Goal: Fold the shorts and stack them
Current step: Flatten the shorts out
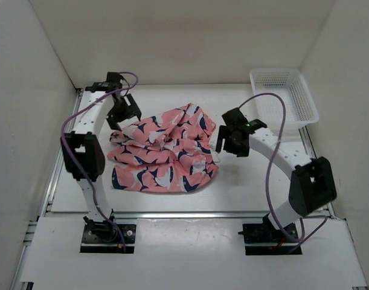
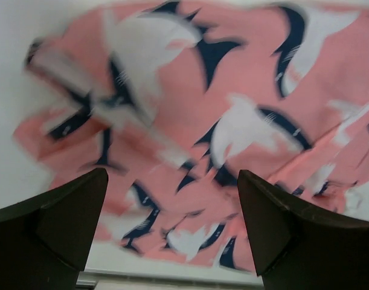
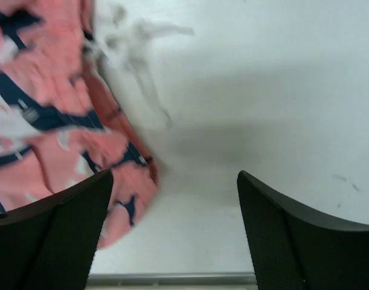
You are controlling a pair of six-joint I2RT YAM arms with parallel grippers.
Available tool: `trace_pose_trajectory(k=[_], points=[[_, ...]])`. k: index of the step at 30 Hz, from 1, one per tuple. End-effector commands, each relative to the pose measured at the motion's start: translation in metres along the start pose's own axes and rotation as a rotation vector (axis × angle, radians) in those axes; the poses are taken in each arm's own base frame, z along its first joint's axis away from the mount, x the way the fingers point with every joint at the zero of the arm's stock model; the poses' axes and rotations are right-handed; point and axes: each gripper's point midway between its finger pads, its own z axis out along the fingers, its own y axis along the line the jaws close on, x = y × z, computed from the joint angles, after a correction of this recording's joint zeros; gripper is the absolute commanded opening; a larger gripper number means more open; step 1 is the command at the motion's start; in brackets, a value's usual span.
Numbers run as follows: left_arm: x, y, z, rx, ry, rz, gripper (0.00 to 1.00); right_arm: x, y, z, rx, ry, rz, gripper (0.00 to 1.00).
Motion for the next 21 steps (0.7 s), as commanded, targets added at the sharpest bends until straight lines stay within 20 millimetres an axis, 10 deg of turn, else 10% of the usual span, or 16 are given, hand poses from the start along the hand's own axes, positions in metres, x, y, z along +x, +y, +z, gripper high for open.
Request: trace_pose_trajectory(k=[1,3,10,21], points=[[0.012,0.039,-0.086,0.047,-0.145,-0.076,1.00,0.031,-0.006,-0.021,-0.122,0.033,0.076,0.82],[0.038,0.058,-0.107,0.067,-0.168,-0.122,1.00,0.057,-0.011,-0.025,-0.198,0.081,0.169,0.80],[0.183,0.128,-0.042,-0.061,0.104,-0.338,0.89,0.078,0.005,-0.031,-0.381,0.108,0.274,0.73],[0.216,0.144,0.015,-0.128,0.238,-0.438,0.79,0.081,0.034,-0.023,-0.527,0.189,0.328,0.71]])
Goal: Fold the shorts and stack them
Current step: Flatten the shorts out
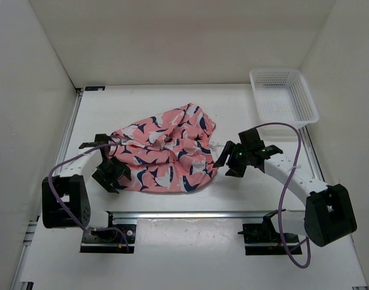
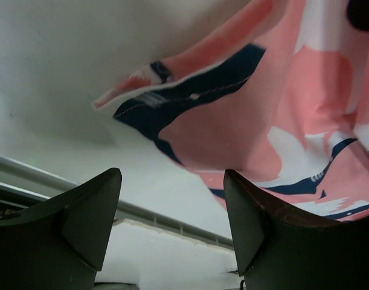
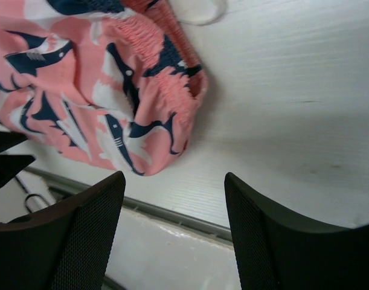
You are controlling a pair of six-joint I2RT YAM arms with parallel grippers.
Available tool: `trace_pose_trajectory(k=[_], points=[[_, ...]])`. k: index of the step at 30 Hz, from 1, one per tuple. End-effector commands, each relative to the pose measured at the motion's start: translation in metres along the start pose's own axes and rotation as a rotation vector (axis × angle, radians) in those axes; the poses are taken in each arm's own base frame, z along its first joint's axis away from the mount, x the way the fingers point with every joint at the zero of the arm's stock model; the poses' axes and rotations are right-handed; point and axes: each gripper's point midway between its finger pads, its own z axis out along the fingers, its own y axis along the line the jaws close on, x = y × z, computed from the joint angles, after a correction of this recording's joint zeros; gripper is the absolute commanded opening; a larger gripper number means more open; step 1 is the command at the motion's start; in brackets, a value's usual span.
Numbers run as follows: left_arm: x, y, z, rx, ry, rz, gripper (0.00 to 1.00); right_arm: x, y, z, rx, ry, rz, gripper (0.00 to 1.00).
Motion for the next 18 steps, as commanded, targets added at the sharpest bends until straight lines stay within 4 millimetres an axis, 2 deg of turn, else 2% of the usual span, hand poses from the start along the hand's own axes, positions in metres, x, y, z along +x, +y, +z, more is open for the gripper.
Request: trace_pose_trajectory(k=[1,3,7,10,11,12,13,16,17,18], points=[[-0.013,-0.016,0.007,0.066,-0.034,-0.034,0.79,0.005,0.017,0.012,-0.117,0.061,0.080,0.71],[-0.016,-0.015,0.016,0.054,-0.024,-0.044,0.79,0.004,0.019,0.017,-0.128,0.066,0.090,0.70],[-0.018,-0.016,0.026,0.032,-0.003,-0.038,0.79,0.008,0.004,0.036,-0.080,0.095,0.100,0.69],[-0.032,-0.026,0.020,0.046,-0.043,-0.035,0.56,0.001,0.004,0.049,-0.055,0.095,0.067,0.66],[-0.035,-0.027,0.021,0.040,-0.050,-0.036,0.33,-0.001,0.001,0.053,-0.043,0.090,0.060,0.63],[-0.038,-0.027,0.021,0.031,-0.057,-0.036,0.20,-0.001,0.007,0.056,-0.050,0.093,0.045,0.60],[-0.043,-0.033,0.017,0.045,-0.071,-0.035,0.10,-0.004,0.010,0.063,-0.043,0.090,0.034,0.50],[-0.049,-0.039,0.014,0.055,-0.080,-0.034,0.10,-0.009,0.012,0.075,-0.016,0.095,0.020,0.25],[-0.052,-0.042,0.009,0.063,-0.087,-0.034,0.10,-0.021,0.022,0.075,-0.015,0.073,0.015,0.04],[-0.052,-0.043,0.006,0.061,-0.085,-0.034,0.10,-0.030,0.022,0.074,0.001,0.057,0.011,0.00]])
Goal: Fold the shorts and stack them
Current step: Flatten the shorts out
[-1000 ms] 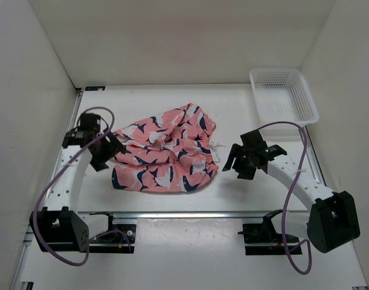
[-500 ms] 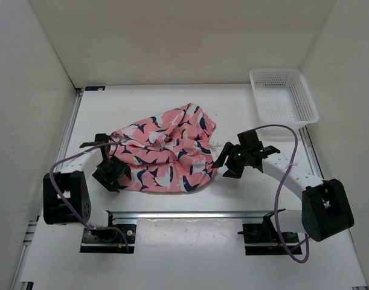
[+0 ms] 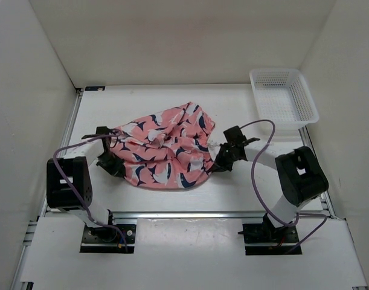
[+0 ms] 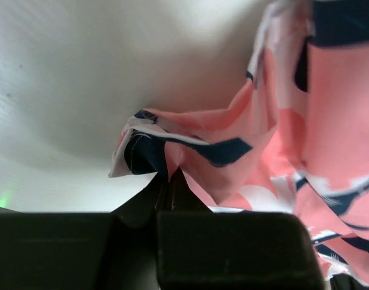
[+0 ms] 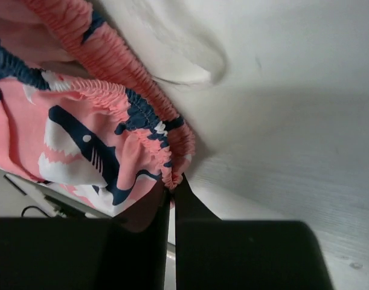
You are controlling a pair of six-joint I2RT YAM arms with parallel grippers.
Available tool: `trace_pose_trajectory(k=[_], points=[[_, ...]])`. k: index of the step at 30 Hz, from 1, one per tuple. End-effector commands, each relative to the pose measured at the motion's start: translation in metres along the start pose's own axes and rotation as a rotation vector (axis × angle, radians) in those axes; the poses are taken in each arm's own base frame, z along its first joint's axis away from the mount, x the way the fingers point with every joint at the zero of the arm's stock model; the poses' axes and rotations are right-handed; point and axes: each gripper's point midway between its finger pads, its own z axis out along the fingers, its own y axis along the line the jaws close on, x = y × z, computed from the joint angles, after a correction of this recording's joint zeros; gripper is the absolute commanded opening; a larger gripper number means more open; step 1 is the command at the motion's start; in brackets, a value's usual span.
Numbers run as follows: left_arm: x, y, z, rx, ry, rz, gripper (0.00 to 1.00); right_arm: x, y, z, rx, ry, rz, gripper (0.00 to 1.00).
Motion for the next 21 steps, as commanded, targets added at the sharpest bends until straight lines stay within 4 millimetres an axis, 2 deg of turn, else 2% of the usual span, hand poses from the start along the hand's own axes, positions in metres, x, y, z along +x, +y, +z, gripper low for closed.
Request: trace_pose_trajectory(k=[1,2,3,4,5,6,7,8,9,10,11,13,14,15,16,17,18,19,20,21], points=[[-0.028,-0.028,-0.026,0.074,-0.089,-0.008,0.10,-0.044,0.030,-0.012,-0.013,-0.116,-0.035,0.00],[-0.034,-0.035,-0.034,0.091,-0.103,-0.007,0.10,-0.070,0.048,-0.027,-0.045,-0.181,-0.046,0.00],[-0.041,-0.044,-0.045,0.112,-0.123,-0.006,0.10,-0.086,0.057,-0.037,-0.053,-0.223,-0.057,0.00],[-0.060,-0.064,-0.075,0.171,-0.178,-0.010,0.10,-0.104,0.068,-0.052,-0.071,-0.268,-0.065,0.00],[-0.070,-0.076,-0.092,0.199,-0.203,-0.008,0.10,-0.118,0.079,-0.068,-0.087,-0.300,-0.072,0.00],[-0.082,-0.087,-0.111,0.221,-0.238,-0.008,0.10,-0.142,0.084,-0.079,-0.081,-0.340,-0.059,0.00],[-0.093,-0.100,-0.123,0.232,-0.249,0.002,0.10,-0.178,0.127,-0.124,-0.154,-0.455,-0.117,0.00],[-0.112,-0.124,-0.180,0.313,-0.329,0.025,0.10,-0.195,0.128,-0.136,-0.130,-0.468,-0.107,0.00],[-0.122,-0.134,-0.206,0.339,-0.371,0.036,0.10,-0.208,0.145,-0.157,-0.154,-0.508,-0.126,0.00],[-0.131,-0.145,-0.221,0.353,-0.388,0.045,0.10,-0.220,0.160,-0.180,-0.181,-0.552,-0.145,0.00],[-0.146,-0.160,-0.287,0.470,-0.510,0.054,0.10,-0.235,0.184,-0.224,-0.221,-0.640,-0.171,0.00],[-0.145,-0.162,-0.326,0.532,-0.551,0.072,0.10,-0.236,0.204,-0.258,-0.269,-0.704,-0.208,0.00],[-0.141,-0.163,-0.356,0.596,-0.603,0.080,0.10,-0.229,0.210,-0.279,-0.291,-0.736,-0.231,0.00],[-0.137,-0.160,-0.361,0.606,-0.612,0.081,0.10,-0.226,0.207,-0.282,-0.284,-0.743,-0.227,0.00],[-0.126,-0.155,-0.383,0.665,-0.651,0.105,0.10,-0.219,0.205,-0.298,-0.287,-0.782,-0.237,0.00],[-0.122,-0.151,-0.363,0.636,-0.609,0.106,0.10,-0.214,0.199,-0.298,-0.273,-0.785,-0.230,0.00],[-0.118,-0.147,-0.358,0.633,-0.612,0.114,0.10,-0.211,0.184,-0.280,-0.237,-0.756,-0.213,0.00],[-0.112,-0.138,-0.371,0.677,-0.650,0.115,0.10,-0.200,0.182,-0.287,-0.242,-0.772,-0.219,0.00],[-0.106,-0.133,-0.344,0.641,-0.597,0.115,0.10,-0.194,0.175,-0.284,-0.233,-0.762,-0.215,0.00],[-0.103,-0.129,-0.340,0.638,-0.594,0.115,0.10,-0.191,0.164,-0.274,-0.204,-0.752,-0.212,0.00]])
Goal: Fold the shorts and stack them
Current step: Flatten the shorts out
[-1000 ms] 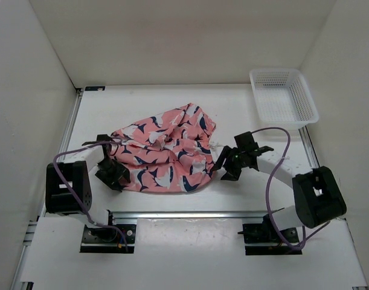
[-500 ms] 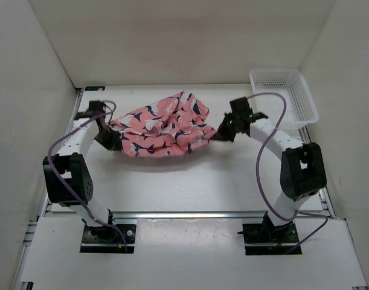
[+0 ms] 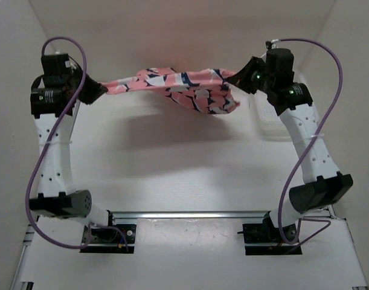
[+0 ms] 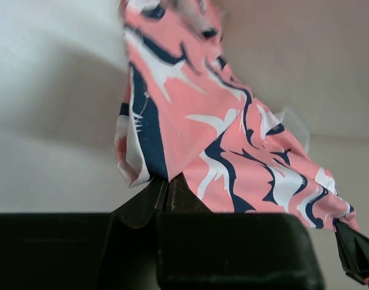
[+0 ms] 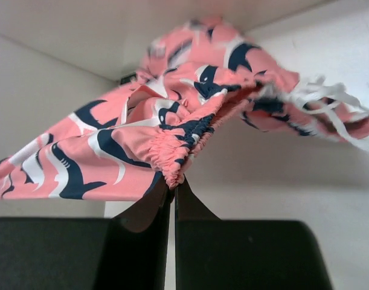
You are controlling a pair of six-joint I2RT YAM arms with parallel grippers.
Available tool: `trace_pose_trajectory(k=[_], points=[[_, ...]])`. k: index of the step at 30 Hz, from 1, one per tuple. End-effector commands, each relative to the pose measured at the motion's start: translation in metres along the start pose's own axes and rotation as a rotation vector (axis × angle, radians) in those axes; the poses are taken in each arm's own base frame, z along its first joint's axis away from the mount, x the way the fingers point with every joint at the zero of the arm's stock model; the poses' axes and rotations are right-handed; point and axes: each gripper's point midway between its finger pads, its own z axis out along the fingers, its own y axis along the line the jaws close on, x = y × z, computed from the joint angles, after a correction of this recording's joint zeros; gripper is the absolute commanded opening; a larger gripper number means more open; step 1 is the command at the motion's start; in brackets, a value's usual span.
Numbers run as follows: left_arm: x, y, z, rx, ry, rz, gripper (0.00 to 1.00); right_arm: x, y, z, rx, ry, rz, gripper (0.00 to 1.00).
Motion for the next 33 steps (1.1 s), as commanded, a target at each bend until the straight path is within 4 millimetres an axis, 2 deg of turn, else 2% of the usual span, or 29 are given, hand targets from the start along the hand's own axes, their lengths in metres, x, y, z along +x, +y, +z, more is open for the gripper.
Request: trace_pose_trajectory(k=[1,2,3,5,7,11,12,14,15,17,18,20,21,24,25,27,29,30,31,33], points=[[0.018,0.040,-0.002,-0.092,0.028,0.014,0.10,0.021,-0.046,-0.009,0.150,0.021,-0.040,0.00],[0.025,0.047,-0.003,-0.104,0.041,0.022,0.10,0.022,-0.047,-0.014,0.148,0.020,-0.050,0.00],[0.022,0.046,-0.009,-0.100,0.022,0.025,0.10,0.022,-0.044,-0.024,0.142,0.012,-0.051,0.00],[0.020,0.046,-0.029,-0.106,-0.011,0.041,0.10,0.024,-0.043,-0.035,0.144,0.017,-0.074,0.00],[0.012,0.042,-0.049,-0.099,-0.066,0.056,0.10,0.027,-0.029,-0.052,0.101,0.030,-0.096,0.00],[-0.012,0.018,-0.116,-0.021,-0.235,0.090,0.10,0.030,0.011,-0.096,-0.024,0.039,-0.156,0.00],[-0.020,0.007,-0.136,0.022,-0.285,0.104,0.10,0.034,0.021,-0.115,-0.056,0.043,-0.178,0.00],[-0.029,0.001,-0.170,0.056,-0.381,0.103,0.10,0.035,0.036,-0.141,-0.113,0.034,-0.199,0.00],[-0.035,-0.009,-0.192,0.101,-0.431,0.106,0.10,0.037,0.041,-0.163,-0.132,0.023,-0.214,0.00],[-0.040,-0.015,-0.225,0.140,-0.512,0.104,0.10,0.026,0.058,-0.203,-0.176,-0.041,-0.241,0.00],[-0.043,-0.021,-0.246,0.175,-0.563,0.103,0.10,0.029,0.058,-0.216,-0.171,-0.034,-0.239,0.00],[-0.043,-0.024,-0.268,0.206,-0.610,0.102,0.10,0.023,0.071,-0.249,-0.218,-0.085,-0.254,0.00],[-0.044,-0.026,-0.289,0.238,-0.658,0.099,0.10,0.024,0.073,-0.257,-0.224,-0.093,-0.246,0.00],[-0.045,-0.033,-0.309,0.288,-0.697,0.109,0.10,0.028,0.077,-0.274,-0.241,-0.090,-0.195,0.00],[-0.045,-0.035,-0.318,0.305,-0.715,0.109,0.10,0.029,0.074,-0.270,-0.225,-0.087,-0.177,0.00],[-0.051,-0.038,-0.307,0.292,-0.706,0.118,0.10,0.028,0.063,-0.264,-0.174,-0.097,-0.148,0.00],[-0.056,-0.038,-0.280,0.256,-0.673,0.127,0.10,0.026,0.050,-0.251,-0.109,-0.101,-0.137,0.00],[-0.061,-0.037,-0.259,0.224,-0.650,0.125,0.10,0.024,0.044,-0.238,-0.074,-0.098,-0.132,0.00],[-0.061,-0.030,-0.224,0.170,-0.596,0.138,0.10,0.024,0.025,-0.218,0.014,-0.088,-0.133,0.00],[-0.068,-0.033,-0.188,0.149,-0.565,0.152,0.10,0.020,0.010,-0.193,0.075,-0.093,-0.156,0.00]])
